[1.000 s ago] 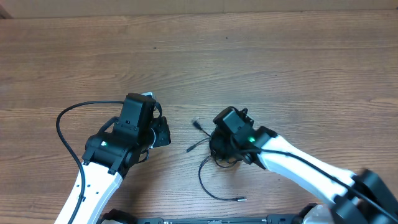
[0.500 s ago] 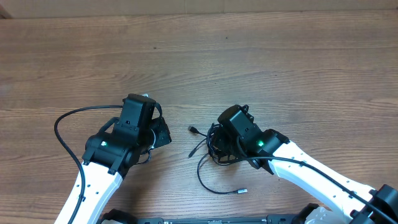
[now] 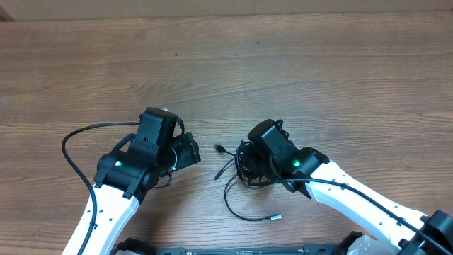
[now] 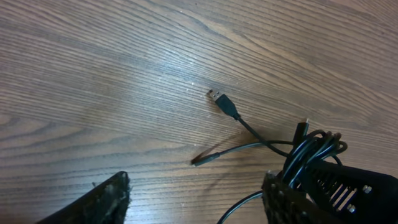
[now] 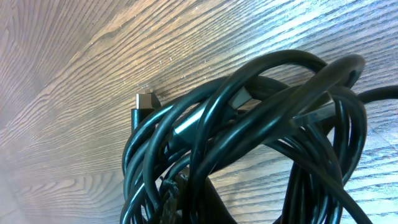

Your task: Untangle cables

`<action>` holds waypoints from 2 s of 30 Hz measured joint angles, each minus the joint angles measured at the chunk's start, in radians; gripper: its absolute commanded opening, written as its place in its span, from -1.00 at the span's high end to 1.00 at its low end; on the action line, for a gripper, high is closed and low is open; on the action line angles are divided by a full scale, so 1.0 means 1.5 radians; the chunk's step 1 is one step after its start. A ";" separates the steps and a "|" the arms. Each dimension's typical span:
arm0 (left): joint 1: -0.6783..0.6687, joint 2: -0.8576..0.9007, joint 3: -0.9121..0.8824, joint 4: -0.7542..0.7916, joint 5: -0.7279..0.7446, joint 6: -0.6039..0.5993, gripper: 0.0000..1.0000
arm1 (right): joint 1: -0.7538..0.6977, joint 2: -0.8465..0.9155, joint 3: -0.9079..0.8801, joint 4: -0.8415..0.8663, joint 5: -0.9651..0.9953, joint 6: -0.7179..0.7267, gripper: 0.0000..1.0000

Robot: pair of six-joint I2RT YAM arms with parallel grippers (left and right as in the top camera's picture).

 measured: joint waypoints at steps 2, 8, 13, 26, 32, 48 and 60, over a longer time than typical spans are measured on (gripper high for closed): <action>0.000 0.000 0.000 -0.001 0.000 0.000 -0.43 | 0.000 0.000 0.000 0.000 0.000 0.000 0.92; 0.000 0.000 0.000 -0.006 0.000 0.000 -0.53 | 0.000 0.000 0.000 0.003 0.000 0.000 0.92; 0.000 0.000 0.000 -0.014 0.000 0.000 -0.65 | 0.000 0.000 0.000 0.003 0.000 0.000 0.92; 0.000 0.000 0.000 -0.027 0.004 0.000 -0.45 | 0.000 0.000 0.000 0.084 -0.053 0.000 0.92; 0.000 0.000 0.000 -0.011 0.058 0.024 -0.45 | 0.000 0.000 0.000 0.149 -0.093 0.000 0.92; -0.009 0.000 0.000 0.022 0.238 0.288 -0.50 | 0.000 0.000 0.000 0.145 -0.142 0.025 0.92; -0.012 0.031 0.000 -0.001 0.147 0.228 -0.33 | 0.000 0.000 0.000 0.147 -0.153 0.035 0.92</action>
